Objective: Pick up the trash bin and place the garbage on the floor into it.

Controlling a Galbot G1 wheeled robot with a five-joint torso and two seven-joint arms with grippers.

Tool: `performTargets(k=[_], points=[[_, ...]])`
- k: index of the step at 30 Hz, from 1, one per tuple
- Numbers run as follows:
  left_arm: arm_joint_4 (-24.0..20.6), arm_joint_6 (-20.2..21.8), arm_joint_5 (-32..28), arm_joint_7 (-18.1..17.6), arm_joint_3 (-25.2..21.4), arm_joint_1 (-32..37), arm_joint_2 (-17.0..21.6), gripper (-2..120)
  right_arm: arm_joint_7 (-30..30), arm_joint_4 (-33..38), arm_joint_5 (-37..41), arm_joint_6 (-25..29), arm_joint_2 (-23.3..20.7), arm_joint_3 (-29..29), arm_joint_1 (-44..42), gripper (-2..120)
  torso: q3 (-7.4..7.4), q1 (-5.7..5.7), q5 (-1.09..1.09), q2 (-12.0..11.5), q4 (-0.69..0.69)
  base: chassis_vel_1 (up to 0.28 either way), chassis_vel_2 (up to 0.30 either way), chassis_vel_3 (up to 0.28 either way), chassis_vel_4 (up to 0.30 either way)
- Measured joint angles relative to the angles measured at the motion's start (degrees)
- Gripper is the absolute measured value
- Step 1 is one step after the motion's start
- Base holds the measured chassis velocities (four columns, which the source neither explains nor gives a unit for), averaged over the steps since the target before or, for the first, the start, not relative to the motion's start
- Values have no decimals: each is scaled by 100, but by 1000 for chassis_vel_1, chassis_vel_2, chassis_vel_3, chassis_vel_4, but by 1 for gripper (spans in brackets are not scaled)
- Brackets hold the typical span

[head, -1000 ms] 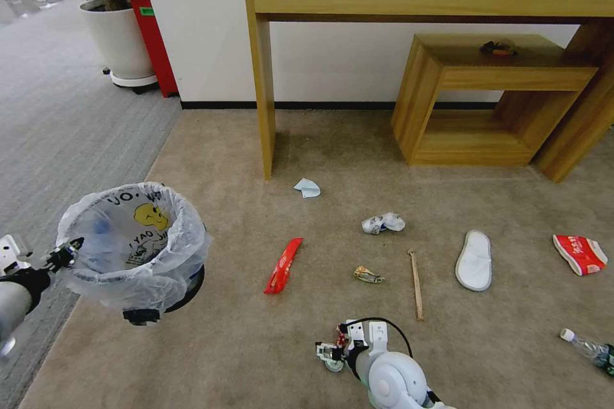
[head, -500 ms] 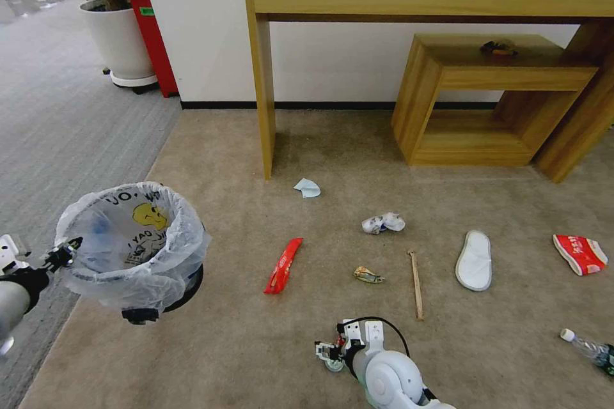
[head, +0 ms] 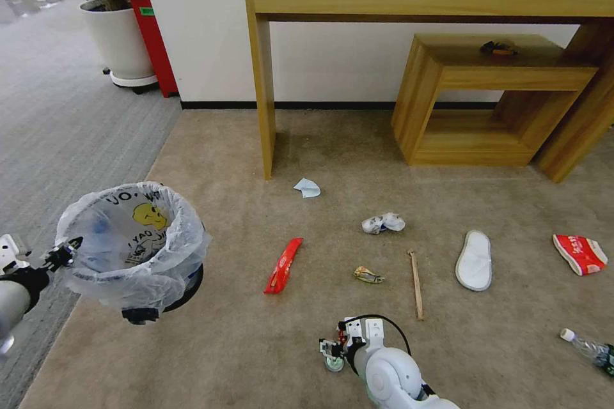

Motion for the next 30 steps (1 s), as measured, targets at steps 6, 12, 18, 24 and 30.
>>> performTargets(k=[6, 12, 18, 24, 30], points=[[5, 0, 9, 0, 13, -2, -1, 3, -30, -81, -49, 8, -27, 13, -10, 82, 0, 0, 0, 0, 0, 0, 0, 0, 0], [6, 0, 14, 1, 17, -3, 1, 3, -92, -278, -162, 39, 48, -20, 44, 82, 0, 0, 0, 0, 0, 0, 0, 0, 0], [16, 0, 23, 7, 18, 0, 2, 3, -124, -429, -191, 45, 103, -46, 151, 82, 0, 0, 0, 0, 0, 0, 0, 0, 0], [33, 0, 35, 16, 17, -3, 12, 3, -212, -509, -299, 83, 163, -76, 235, 75, 0, 0, 0, 0, 0, 0, 0, 0, 0], [59, 0, 58, 27, 20, -10, 14, 3, -223, -484, -342, 87, 163, -95, 228, 57, 0, 0, 0, 0, 0, 0, 0, 0, 0]])
